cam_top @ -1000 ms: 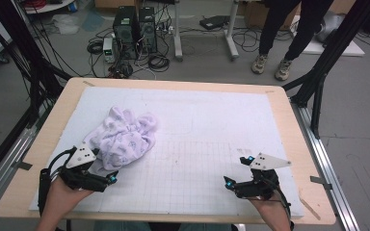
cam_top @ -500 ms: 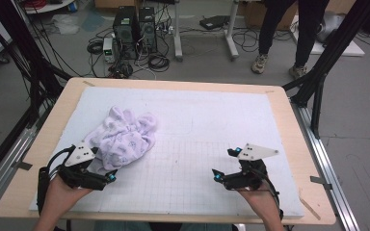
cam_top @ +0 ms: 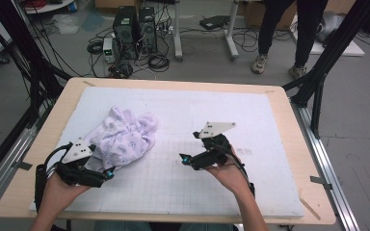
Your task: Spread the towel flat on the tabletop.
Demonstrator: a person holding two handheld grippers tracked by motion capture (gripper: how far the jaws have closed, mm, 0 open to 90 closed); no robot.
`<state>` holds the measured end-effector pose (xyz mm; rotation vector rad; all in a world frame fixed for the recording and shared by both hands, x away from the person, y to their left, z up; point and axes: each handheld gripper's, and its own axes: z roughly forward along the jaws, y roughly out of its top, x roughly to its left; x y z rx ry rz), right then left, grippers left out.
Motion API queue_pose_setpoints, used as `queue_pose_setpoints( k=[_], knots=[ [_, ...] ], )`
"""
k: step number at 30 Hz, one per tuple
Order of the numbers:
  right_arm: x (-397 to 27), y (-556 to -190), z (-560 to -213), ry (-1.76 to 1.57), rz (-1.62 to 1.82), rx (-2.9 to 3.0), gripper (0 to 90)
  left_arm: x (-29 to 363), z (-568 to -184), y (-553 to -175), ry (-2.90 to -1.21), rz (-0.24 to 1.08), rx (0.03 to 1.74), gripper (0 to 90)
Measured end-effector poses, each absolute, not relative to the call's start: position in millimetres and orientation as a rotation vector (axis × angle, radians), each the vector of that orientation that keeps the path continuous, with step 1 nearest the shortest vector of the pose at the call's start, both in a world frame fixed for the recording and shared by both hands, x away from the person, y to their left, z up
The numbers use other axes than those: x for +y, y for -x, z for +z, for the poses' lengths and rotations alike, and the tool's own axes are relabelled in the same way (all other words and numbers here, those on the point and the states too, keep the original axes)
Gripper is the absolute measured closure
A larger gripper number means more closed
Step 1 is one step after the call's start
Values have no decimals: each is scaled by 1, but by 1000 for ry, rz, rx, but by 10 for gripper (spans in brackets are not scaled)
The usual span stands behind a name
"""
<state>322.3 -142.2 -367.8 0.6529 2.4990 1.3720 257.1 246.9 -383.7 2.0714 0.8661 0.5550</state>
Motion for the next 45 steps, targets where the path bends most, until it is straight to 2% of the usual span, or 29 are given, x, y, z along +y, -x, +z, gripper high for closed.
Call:
queue_pose_setpoints(
  k=[2, 16, 29, 36, 37, 40, 41, 42, 43, 45],
  knots=[
    [-126, -332, -364, -612, 1399, 2515, 151, 247, -383, -258, -2077, 555, 864, 27],
    [-63, -371, -369, -545, 1386, 2623, 178, 253, -381, -264, -2063, 556, 882, 27],
    [-18, -386, -401, -499, 1352, 2719, 204, 259, -382, -273, -2048, 559, 904, 28],
    [-1, -392, -420, -495, 1304, 2780, 304, 267, -391, -295, -2063, 562, 952, 161],
    [3, -393, -425, -495, 1287, 2798, 362, 268, -392, -298, -2068, 555, 957, 231],
    [6, -394, -429, -488, 1268, 2810, 421, 269, -397, -306, -2094, 538, 962, 302],
    [7, -395, -431, -486, 1265, 2815, 461, 269, -399, -307, -2101, 533, 960, 333],
    [9, -395, -434, -476, 1254, 2819, 547, 269, -401, -310, -2120, 518, 953, 417],
    [9, -395, -434, -476, 1254, 2819, 547, 269, -403, -312, -2132, 507, 953, 417],
    [9, -396, -434, -467, 1254, 2818, 635, 269, -404, -313, -2147, 493, 940, 499]
  ],
)
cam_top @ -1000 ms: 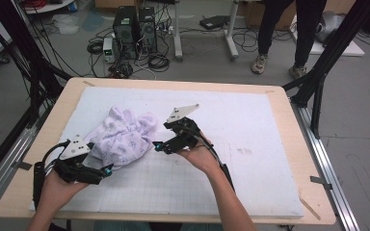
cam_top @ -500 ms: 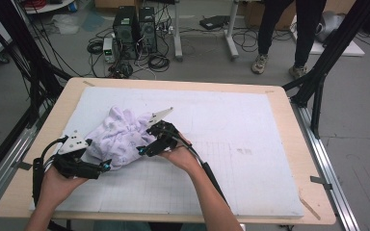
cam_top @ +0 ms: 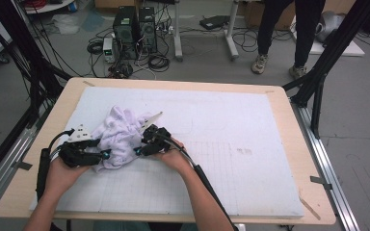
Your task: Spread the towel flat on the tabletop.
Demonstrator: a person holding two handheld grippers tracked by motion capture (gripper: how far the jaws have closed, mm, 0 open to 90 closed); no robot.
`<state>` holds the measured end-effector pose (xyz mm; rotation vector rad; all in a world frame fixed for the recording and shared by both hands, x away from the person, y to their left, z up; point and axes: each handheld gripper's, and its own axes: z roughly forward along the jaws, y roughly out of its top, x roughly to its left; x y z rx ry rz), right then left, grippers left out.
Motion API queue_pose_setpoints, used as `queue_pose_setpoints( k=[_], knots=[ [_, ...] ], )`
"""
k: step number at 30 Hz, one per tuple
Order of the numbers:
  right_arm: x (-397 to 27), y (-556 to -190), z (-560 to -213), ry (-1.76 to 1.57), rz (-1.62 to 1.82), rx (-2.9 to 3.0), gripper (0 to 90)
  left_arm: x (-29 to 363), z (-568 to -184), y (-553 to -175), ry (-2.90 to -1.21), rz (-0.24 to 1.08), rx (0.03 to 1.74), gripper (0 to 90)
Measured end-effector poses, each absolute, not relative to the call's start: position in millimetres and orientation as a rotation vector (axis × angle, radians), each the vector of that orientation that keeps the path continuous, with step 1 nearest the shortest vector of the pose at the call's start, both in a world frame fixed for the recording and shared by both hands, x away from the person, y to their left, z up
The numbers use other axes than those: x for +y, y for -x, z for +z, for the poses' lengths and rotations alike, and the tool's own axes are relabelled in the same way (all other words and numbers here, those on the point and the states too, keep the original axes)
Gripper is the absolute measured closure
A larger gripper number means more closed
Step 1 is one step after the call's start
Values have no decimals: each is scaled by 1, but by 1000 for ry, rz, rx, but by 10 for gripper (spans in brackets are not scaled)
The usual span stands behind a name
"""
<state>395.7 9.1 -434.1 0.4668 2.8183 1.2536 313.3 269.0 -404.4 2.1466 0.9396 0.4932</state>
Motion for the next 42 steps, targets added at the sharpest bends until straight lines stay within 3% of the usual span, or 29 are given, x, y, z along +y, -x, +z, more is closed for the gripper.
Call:
queue_pose_setpoints(
  k=[5, 8, 25, 42],
  knots=[
    [5, -396, -429, -425, 1291, 2816, 770, 268, -404, -312, -2149, 487, 904, 730],
    [-2, -393, -422, -416, 1309, 2801, 776, 269, -401, -310, -2134, 487, 892, 750],
    [-80, -356, -365, -386, 1338, 2678, 782, 226, -364, -291, -2104, 445, 725, 758],
    [-88, -358, -375, -438, 1381, 2687, 777, 222, -365, -294, -2115, 448, 723, 757]
  ],
)
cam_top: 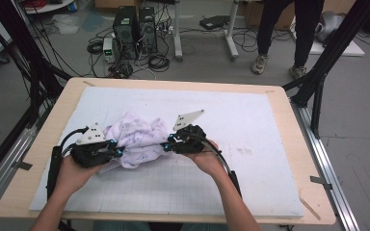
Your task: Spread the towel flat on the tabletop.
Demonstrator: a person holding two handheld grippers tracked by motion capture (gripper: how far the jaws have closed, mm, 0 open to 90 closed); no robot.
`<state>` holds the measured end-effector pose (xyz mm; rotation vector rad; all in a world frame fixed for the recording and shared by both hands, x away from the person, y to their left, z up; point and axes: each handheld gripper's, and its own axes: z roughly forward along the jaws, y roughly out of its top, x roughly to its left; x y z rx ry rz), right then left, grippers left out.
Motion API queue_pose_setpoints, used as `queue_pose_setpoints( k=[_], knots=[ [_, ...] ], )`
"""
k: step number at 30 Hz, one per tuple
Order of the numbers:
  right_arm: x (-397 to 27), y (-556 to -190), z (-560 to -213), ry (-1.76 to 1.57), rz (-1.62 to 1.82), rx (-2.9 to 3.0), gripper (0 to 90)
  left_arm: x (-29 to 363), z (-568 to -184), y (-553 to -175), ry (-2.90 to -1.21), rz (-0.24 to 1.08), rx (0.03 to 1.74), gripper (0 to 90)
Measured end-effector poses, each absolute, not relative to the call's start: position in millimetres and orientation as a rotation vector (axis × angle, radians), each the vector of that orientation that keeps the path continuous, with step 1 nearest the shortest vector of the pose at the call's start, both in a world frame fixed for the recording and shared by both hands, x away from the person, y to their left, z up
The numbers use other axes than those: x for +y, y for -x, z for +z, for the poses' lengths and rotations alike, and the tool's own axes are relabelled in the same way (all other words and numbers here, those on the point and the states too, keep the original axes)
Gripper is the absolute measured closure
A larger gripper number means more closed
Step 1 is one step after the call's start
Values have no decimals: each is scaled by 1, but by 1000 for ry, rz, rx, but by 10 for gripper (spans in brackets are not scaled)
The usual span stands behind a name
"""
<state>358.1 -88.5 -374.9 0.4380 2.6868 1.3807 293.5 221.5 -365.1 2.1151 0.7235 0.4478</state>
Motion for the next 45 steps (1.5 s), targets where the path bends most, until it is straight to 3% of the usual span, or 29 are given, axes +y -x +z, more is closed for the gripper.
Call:
queue_pose_setpoints(
  k=[16, 26, 31, 33, 39, 45],
  knots=[
    [-99, -349, -370, -433, 1384, 2696, 775, 214, -361, -284, -2094, 430, 686, 754],
    [-132, -319, -364, -436, 1357, 2695, 776, 186, -367, -266, -2093, 362, 608, 750],
    [-149, -293, -379, -446, 1318, 2738, 775, 173, -377, -254, -2134, 311, 558, 744],
    [-152, -286, -391, -450, 1306, 2768, 763, 171, -381, -250, -2154, 287, 542, 709],
    [-168, -286, -394, -517, 1400, 2732, 578, 178, -366, -257, -2117, 293, 560, 491],
    [-174, -310, -383, -589, 1455, 2655, 537, 177, -358, -285, -2107, 313, 596, 448]
  ],
)
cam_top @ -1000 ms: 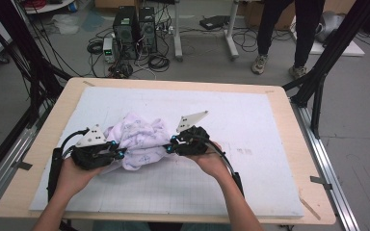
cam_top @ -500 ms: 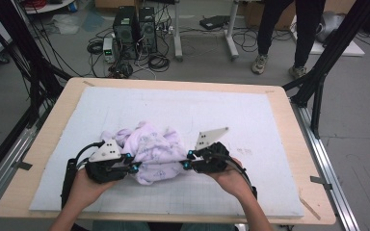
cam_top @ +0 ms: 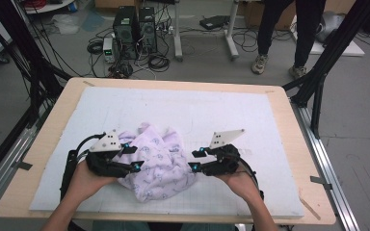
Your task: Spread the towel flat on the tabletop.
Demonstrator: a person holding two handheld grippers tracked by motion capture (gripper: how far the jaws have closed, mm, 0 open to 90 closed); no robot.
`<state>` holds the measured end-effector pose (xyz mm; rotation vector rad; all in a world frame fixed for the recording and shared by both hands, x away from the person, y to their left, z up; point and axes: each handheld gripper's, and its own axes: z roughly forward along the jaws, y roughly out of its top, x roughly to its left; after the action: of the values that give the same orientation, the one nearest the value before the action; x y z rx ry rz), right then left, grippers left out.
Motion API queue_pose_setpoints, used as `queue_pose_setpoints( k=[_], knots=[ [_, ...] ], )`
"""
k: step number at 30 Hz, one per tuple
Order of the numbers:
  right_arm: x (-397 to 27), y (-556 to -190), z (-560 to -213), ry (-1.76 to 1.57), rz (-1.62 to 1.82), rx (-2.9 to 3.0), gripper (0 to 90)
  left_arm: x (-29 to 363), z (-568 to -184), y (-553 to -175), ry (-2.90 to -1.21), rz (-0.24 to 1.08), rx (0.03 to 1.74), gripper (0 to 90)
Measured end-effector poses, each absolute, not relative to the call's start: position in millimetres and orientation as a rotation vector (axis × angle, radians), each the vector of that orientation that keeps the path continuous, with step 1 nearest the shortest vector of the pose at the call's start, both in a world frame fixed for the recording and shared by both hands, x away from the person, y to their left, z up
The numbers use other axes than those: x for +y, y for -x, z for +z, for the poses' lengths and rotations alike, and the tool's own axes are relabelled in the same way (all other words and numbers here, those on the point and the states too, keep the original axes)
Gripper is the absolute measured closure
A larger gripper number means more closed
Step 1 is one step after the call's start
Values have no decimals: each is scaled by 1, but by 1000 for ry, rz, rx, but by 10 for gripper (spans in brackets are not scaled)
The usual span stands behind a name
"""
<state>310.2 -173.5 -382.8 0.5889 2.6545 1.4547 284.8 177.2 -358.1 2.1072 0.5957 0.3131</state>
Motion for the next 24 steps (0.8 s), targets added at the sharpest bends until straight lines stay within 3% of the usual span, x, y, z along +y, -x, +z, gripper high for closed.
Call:
queue_pose_setpoints(
  k=[6, 9, 12, 15, 18, 24],
  knots=[
    [-145, -339, -406, -641, 1303, 2716, 499, 169, -381, -314, -2226, 317, 654, 466],
    [-134, -347, -422, -680, 1250, 2764, 499, 171, -398, -322, -2306, 285, 678, 588],
    [-126, -349, -434, -691, 1227, 2784, 548, 174, -412, -323, -2371, 273, 671, 720],
    [-121, -346, -440, -665, 1205, 2773, 671, 183, -419, -321, -2335, 240, 699, 835],
    [-121, -344, -441, -650, 1220, 2769, 805, 187, -418, -316, -2319, 249, 695, 864],
    [-143, -333, -419, -628, 1243, 2699, 825, 196, -401, -302, -2228, 275, 685, 870]
  ],
)
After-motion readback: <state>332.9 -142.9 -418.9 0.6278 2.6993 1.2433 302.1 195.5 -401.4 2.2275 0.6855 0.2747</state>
